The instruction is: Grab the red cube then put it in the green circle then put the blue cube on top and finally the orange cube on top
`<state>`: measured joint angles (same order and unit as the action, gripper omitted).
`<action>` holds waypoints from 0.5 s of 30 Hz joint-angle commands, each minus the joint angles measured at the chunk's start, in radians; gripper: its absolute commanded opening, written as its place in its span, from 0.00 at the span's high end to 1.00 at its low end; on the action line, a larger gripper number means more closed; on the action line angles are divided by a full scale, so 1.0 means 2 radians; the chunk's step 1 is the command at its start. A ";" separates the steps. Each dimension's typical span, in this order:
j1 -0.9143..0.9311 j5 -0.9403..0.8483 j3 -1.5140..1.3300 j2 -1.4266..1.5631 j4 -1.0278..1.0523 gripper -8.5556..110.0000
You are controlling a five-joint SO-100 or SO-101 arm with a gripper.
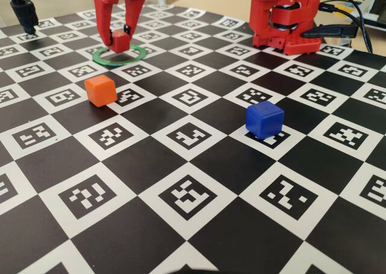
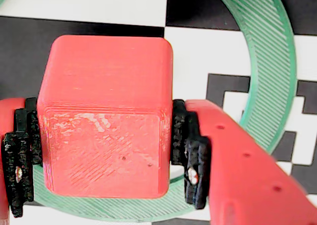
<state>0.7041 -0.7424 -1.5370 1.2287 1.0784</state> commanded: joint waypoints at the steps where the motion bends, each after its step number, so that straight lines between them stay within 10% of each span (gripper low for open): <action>1: -0.008 0.002 0.003 0.048 -0.008 0.90; 15: -0.012 0.004 -0.012 0.044 -0.024 0.90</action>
<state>0.6888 -0.7424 -1.5677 1.2287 1.0477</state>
